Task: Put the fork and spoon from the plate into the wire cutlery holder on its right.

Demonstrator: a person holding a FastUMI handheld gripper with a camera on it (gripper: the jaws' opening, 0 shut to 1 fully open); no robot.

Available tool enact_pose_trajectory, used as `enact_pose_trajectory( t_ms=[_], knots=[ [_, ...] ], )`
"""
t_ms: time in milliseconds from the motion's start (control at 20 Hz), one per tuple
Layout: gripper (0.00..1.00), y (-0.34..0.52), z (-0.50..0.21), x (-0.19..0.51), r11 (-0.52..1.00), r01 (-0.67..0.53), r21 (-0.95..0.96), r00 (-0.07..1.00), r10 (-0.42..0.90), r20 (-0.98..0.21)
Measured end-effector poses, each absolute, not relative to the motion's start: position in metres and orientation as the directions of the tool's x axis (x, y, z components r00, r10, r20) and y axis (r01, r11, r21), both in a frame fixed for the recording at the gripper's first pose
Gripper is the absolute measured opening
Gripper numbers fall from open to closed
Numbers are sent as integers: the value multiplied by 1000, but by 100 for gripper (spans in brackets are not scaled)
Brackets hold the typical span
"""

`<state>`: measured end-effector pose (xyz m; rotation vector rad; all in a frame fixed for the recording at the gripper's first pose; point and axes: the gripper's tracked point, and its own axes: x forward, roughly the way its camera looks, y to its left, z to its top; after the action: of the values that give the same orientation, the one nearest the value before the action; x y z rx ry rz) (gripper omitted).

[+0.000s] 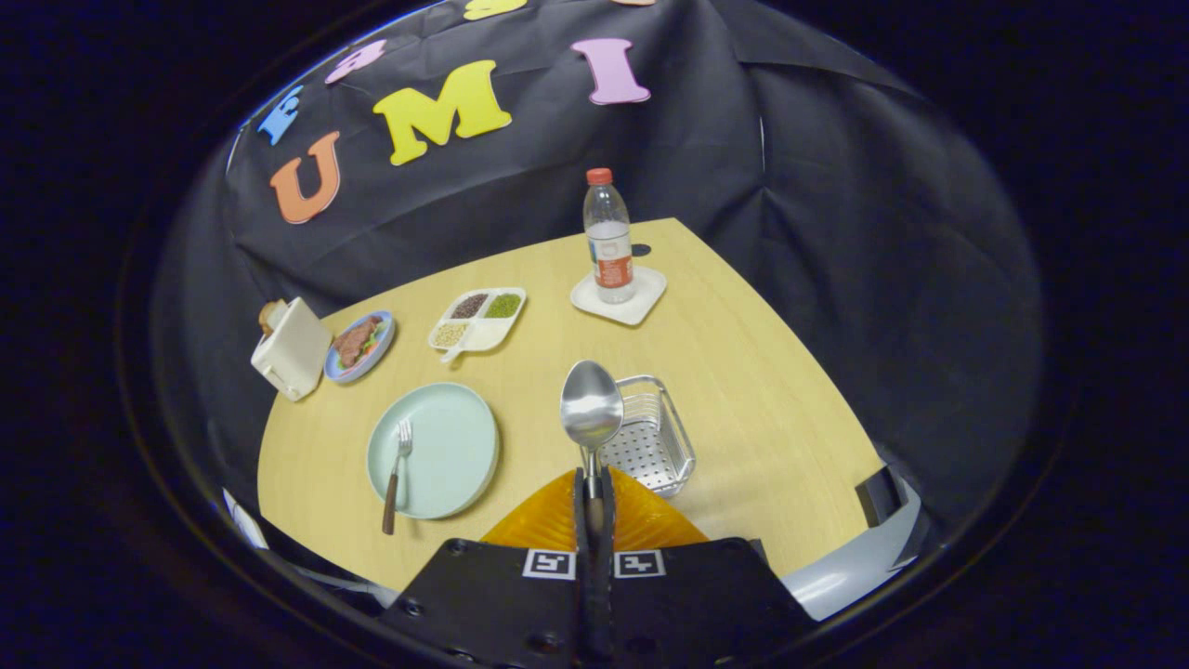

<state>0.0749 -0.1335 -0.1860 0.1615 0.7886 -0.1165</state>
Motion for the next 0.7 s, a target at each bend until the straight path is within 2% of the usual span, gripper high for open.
enact_pose_trajectory(
  t_ms=[200,250,350,400,600,700],
  knots=[
    [2,-144,-194,75,979,178,100,676,-48,-735],
    [2,-145,-194,76,979,179,97,680,-52,-731],
    [8,-148,-185,82,979,180,92,711,-65,-700],
    [7,-149,-180,84,979,180,92,724,-68,-686],
    [49,-150,-164,86,980,188,72,764,-100,-637],
    [58,-144,-153,85,981,180,68,791,-103,-604]
  ],
)
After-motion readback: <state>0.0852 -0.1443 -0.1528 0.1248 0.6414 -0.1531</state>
